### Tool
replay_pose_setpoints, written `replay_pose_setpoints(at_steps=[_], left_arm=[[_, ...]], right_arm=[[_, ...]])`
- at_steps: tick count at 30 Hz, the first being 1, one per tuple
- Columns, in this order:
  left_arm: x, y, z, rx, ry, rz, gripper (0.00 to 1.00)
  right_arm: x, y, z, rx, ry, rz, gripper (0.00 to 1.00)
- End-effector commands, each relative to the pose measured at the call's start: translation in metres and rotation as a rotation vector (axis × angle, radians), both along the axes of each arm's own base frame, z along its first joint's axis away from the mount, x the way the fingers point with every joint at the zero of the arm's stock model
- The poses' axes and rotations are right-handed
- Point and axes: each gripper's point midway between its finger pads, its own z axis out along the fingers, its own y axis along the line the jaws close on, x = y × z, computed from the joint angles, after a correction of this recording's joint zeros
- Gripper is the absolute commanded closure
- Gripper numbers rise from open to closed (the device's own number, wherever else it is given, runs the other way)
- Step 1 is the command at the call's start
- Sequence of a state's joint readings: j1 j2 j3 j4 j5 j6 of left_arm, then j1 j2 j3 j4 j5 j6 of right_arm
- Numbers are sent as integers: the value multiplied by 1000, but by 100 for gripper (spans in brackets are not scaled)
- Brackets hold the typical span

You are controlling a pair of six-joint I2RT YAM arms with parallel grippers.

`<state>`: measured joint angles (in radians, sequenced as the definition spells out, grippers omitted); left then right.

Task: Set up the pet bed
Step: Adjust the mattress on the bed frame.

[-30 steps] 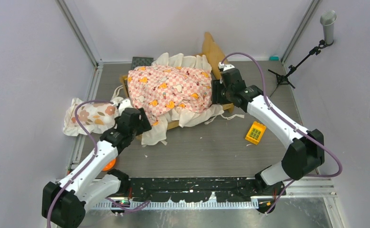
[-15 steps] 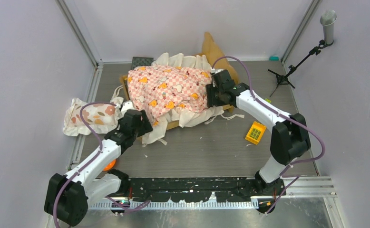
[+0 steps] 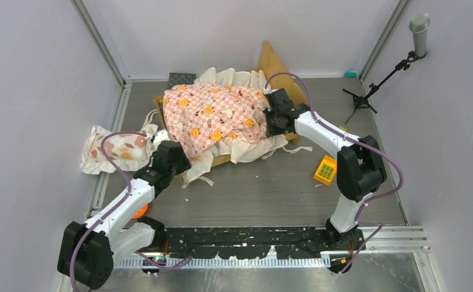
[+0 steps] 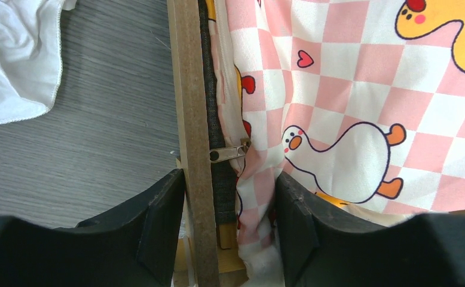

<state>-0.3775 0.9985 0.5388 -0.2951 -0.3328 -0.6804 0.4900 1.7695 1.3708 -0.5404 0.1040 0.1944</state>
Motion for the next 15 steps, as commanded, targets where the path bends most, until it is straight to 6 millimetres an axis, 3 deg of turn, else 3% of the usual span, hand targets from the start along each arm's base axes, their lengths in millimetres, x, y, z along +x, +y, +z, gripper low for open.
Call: replay_pose_setpoints(at_steps=[1, 6, 15], left_arm=[[-2, 9, -12, 46, 27, 8, 69], [-2, 13, -14, 61, 45, 22, 76], [-5, 20, -13, 74, 44, 42, 80]], right_arm=[[16, -7, 24, -45, -75, -35, 90], [27, -32, 32, -177, -114, -119, 99], [44, -84, 46, -482, -185, -262, 99]])
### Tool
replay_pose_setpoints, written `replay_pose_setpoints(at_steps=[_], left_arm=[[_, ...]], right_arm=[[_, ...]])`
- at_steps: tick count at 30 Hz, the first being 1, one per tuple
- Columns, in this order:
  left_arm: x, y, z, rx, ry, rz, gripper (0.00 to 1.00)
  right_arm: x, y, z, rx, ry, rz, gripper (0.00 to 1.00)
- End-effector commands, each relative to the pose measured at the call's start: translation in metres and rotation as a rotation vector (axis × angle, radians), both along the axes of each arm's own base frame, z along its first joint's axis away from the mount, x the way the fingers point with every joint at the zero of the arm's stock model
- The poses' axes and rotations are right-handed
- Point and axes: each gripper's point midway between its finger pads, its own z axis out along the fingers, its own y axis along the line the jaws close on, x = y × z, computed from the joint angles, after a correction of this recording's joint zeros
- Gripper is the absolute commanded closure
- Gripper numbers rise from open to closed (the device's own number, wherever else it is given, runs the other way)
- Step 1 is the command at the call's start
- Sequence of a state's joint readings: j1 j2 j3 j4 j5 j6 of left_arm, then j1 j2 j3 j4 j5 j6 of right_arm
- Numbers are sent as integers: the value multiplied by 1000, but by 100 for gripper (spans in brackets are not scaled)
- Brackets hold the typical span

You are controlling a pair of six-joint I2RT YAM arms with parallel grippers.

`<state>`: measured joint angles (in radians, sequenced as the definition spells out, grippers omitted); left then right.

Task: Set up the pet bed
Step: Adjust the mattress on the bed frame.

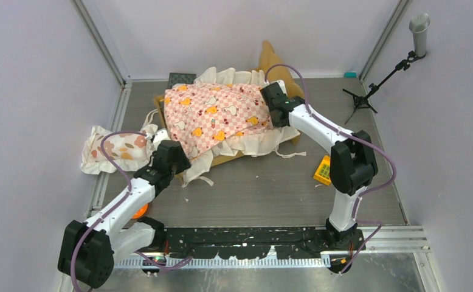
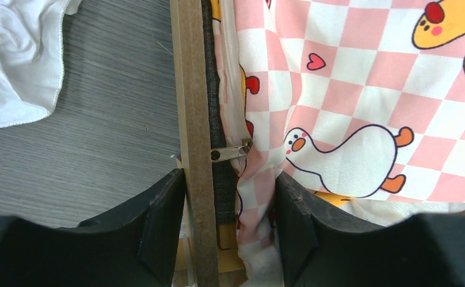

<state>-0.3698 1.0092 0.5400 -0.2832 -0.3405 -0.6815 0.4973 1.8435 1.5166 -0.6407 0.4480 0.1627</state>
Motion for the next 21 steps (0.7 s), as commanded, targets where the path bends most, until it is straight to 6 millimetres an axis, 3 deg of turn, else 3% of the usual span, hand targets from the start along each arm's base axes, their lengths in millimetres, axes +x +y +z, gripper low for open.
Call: replay_pose_setpoints(at_steps=[1, 9, 21], left_arm=[[-8, 18, -13, 73, 51, 32, 80], [-10, 23, -10, 75, 54, 46, 88], [-15, 28, 2, 98, 39, 29, 95]], right_arm=[[12, -42, 25, -234, -74, -106, 99], [16, -65, 40, -404, -110, -160, 99], [19, -67, 52, -408, -149, -162, 99]])
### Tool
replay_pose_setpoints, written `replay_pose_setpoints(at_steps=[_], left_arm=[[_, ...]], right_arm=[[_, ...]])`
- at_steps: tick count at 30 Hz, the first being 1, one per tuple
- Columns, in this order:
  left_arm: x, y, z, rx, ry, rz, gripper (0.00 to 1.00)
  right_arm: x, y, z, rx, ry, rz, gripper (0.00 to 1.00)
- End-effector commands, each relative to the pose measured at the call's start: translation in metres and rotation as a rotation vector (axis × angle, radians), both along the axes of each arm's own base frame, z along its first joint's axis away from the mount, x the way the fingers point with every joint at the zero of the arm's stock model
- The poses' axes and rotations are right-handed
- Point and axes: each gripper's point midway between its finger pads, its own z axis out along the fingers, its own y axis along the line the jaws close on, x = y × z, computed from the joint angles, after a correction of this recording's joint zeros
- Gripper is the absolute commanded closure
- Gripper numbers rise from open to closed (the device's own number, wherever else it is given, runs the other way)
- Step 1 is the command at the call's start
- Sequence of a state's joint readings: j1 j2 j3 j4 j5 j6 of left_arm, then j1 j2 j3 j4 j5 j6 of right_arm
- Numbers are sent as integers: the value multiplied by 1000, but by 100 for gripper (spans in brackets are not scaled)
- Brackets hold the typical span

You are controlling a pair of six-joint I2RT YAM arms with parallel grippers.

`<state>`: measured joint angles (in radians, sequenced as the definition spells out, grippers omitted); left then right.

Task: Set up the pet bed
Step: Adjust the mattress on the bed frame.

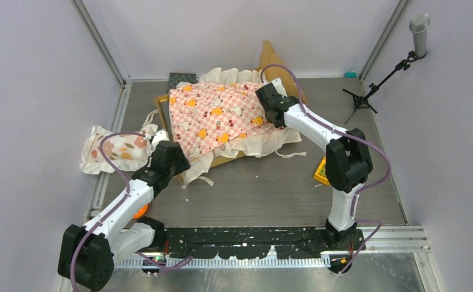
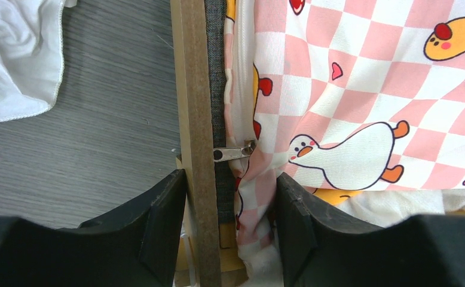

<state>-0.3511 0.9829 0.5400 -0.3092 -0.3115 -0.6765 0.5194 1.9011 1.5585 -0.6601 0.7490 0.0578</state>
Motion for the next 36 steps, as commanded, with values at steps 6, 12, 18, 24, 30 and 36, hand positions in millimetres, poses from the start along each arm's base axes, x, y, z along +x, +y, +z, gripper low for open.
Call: replay_pose_setpoints(at_steps=[6, 12, 18, 24, 30, 36], left_arm=[[-11, 15, 8, 77, 15, -26, 78], [-7, 5, 47, 30, -71, -71, 56], [-9, -1, 84, -10, -135, -103, 43], [-20, -3, 94, -38, -143, -119, 39], [-34, -46, 126, -152, -265, -394, 40], [-48, -75, 128, -61, -325, -518, 39]], right_arm=[[7, -23, 41, -72, -97, -60, 87], [0, -2, 74, 51, -167, 6, 64], [-20, 14, 110, 180, -240, 61, 54], [-48, 28, 123, 357, -238, 139, 49], [-109, 92, 104, 576, -56, 492, 39], [-158, 136, 91, 624, -158, 849, 35]])
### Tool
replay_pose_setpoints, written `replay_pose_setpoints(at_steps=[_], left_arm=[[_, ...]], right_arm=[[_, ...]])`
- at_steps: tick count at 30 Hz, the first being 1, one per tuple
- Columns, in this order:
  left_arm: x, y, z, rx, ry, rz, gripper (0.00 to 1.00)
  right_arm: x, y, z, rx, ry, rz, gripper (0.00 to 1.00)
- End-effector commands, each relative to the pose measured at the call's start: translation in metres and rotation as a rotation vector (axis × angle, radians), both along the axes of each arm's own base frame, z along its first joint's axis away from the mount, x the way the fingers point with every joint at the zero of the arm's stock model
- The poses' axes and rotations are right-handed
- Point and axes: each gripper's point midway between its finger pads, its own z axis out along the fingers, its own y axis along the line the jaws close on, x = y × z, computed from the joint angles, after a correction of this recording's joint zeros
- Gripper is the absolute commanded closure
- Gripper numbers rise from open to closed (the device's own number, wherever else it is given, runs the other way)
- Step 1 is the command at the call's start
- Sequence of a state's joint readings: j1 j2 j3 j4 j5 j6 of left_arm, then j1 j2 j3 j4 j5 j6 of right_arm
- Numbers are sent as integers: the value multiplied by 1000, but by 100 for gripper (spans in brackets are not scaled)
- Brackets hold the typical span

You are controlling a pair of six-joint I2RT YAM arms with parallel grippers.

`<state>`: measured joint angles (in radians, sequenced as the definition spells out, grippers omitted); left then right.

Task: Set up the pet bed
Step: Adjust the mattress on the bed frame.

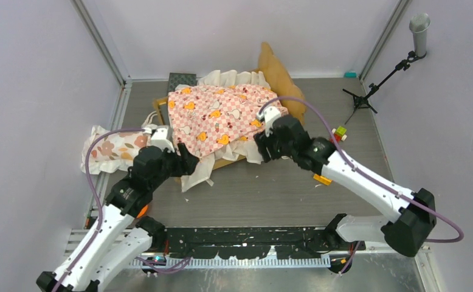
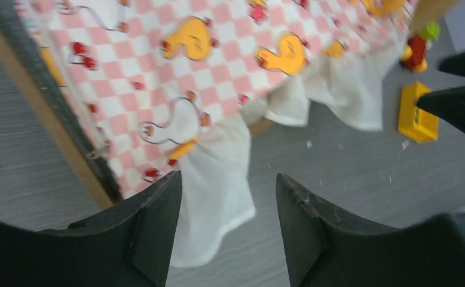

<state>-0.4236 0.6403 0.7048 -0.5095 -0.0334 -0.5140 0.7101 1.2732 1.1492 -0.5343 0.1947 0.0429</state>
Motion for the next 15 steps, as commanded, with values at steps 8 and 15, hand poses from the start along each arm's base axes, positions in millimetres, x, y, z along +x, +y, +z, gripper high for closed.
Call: replay_pose_setpoints(at_steps=[8, 15], left_arm=[[-11, -33, 17, 227, -139, -43, 39], [-24, -1, 54, 148, -190, 55, 36]], right_arm=[[-73, 92, 5, 208, -436, 754, 35], [-49, 126, -15, 141, -507, 687, 41]])
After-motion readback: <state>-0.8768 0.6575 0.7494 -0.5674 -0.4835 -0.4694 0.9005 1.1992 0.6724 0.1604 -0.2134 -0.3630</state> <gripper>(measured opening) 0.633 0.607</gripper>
